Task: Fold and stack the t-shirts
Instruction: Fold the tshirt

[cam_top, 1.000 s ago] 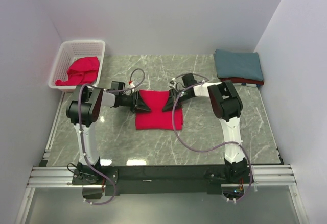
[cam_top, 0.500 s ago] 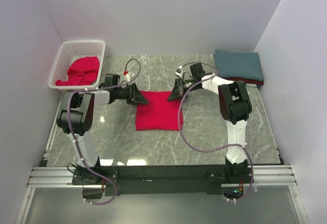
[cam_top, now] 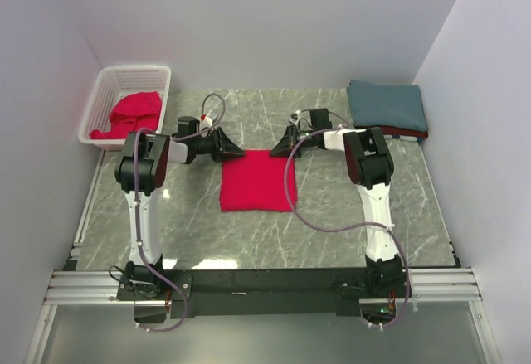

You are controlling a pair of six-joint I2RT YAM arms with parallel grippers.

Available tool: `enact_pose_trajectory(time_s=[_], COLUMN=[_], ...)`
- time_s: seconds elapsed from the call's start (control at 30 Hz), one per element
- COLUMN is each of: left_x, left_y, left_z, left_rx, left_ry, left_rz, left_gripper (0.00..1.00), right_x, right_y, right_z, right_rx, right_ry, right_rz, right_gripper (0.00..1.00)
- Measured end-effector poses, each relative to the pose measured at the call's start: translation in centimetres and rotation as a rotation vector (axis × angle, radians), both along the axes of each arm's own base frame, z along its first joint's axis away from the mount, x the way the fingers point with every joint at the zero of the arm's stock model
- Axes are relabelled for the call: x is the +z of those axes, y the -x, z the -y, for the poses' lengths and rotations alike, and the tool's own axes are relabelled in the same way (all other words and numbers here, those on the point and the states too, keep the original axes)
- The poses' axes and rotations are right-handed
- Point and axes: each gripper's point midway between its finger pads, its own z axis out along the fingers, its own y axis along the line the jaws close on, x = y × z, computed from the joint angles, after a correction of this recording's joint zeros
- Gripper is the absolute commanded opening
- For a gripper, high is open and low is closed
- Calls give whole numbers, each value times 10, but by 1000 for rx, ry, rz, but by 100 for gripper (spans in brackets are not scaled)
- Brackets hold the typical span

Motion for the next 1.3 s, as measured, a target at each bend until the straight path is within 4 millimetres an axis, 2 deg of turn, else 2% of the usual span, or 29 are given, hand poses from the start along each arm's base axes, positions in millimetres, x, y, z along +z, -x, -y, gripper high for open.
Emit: enact_pose_trajectory(time_s=[0.13, 0.23, 0.27, 0.4, 0.47, 0.53, 0.6, 0.7, 0.8, 0.87, 1.0, 1.03, 1.13, 1.3], left_x=[2, 6, 9, 29, 50, 76, 102, 148, 168, 167, 136, 123, 98, 81], left_y=[-7, -7, -7, -5, -3, 3, 11, 33, 64, 84, 138, 155, 185, 198], left_z=[-10, -18, -20, -29, -35, -37, -36, -20, 2, 18, 49, 58, 78, 107], left_rx=[46, 66, 71, 87, 85, 67, 40, -30, -127, -200, -378, -440, -570, -650], left_ry=[16, 31, 31, -13, -63, -127, -198, -300, -383, -446, -582, -618, -703, -775], left_rz=[-9, -30, -30, 8, 83, 184, 308, 539, 712, 809, 982, 1025, 1123, 1288], left_gripper=[40, 48, 51, 60, 62, 62, 63, 63, 63, 65, 67, 67, 65, 62], right_x=[-2, 2, 4, 24, 44, 72, 103, 138, 145, 133, 102, 98, 90, 79], right_y=[-17, -24, -26, -34, -34, -24, -5, 26, 58, 77, 107, 110, 113, 108], right_z=[20, 32, 36, 52, 62, 72, 82, 92, 102, 110, 124, 127, 135, 151], right_rx=[-75, -106, -115, -160, -185, -210, -232, -259, -293, -314, -364, -382, -447, -543], right_ry=[13, 16, 22, 86, 129, 165, 195, 228, 274, 316, 401, 417, 452, 479], right_rz=[-11, -15, -10, 49, 118, 194, 269, 385, 440, 433, 366, 354, 318, 253], right_gripper=[19, 32, 39, 52, 57, 59, 60, 61, 68, 74, 83, 85, 87, 87])
